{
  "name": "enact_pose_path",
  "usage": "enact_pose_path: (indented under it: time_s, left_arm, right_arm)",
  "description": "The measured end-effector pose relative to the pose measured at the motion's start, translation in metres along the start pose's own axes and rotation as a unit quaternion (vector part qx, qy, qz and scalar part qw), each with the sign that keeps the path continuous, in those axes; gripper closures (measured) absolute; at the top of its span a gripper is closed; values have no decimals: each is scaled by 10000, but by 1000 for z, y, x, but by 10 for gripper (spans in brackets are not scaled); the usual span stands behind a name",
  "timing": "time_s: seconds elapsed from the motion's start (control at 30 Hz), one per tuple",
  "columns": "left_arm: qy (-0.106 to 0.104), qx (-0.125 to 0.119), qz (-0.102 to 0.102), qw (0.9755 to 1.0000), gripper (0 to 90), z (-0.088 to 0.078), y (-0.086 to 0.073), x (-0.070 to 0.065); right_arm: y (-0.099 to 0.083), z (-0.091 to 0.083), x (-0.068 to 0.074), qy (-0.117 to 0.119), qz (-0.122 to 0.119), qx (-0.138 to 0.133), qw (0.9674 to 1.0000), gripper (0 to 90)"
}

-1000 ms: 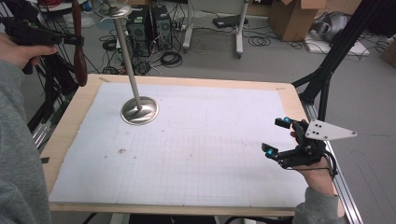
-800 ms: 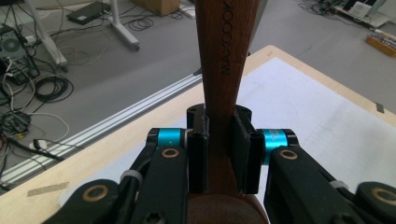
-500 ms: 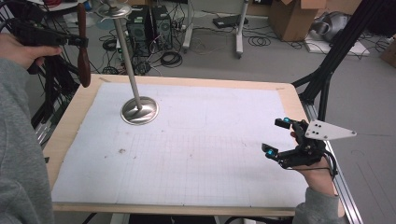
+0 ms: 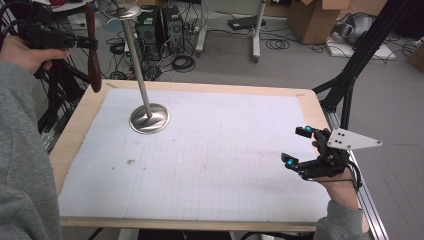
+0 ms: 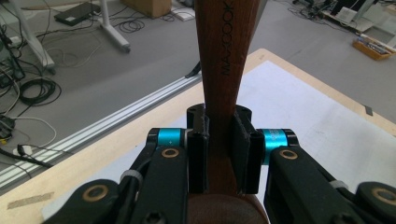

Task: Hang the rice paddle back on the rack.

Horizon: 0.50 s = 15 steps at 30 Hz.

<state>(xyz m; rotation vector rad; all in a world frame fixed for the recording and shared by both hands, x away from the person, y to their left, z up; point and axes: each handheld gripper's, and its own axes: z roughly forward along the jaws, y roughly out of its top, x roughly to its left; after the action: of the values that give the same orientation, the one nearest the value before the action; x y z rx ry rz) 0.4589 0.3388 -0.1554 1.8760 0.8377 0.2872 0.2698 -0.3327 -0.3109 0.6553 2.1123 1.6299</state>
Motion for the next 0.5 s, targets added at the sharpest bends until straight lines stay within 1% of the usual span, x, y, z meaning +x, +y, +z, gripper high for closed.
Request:
enact_pose_path:
  time_s: [0.1, 0.17, 0.27, 0.37, 0.4, 0.5]
  left_arm:
    - [6, 10, -30, 10000, 776, 0, 0, 1]
    - [-52, 3, -44, 10000, 776, 0, 0, 1]
    - [-78, 27, -45, 10000, 776, 1, 0, 2]
    - [-76, 35, -59, 9999, 776, 1, -1, 3]
    - [-48, 26, -67, 10000, 776, 2, -1, 3]
    - [-76, 8, -91, 9999, 776, 2, 0, 3]
  right_arm:
    - [0, 0, -1, -13, -22, -22, 10000, 41]
    - [0, 0, -1, -11, -14, -8, 10000, 40]
    - [-1, 0, -1, -6, 0, 8, 10000, 40]
    - [-1, 0, -1, -8, -6, 8, 10000, 40]
    - [-1, 1, -1, -3, -47, -6, 10000, 40]
    - [-1, 1, 0, 10, 5, 16, 10000, 41]
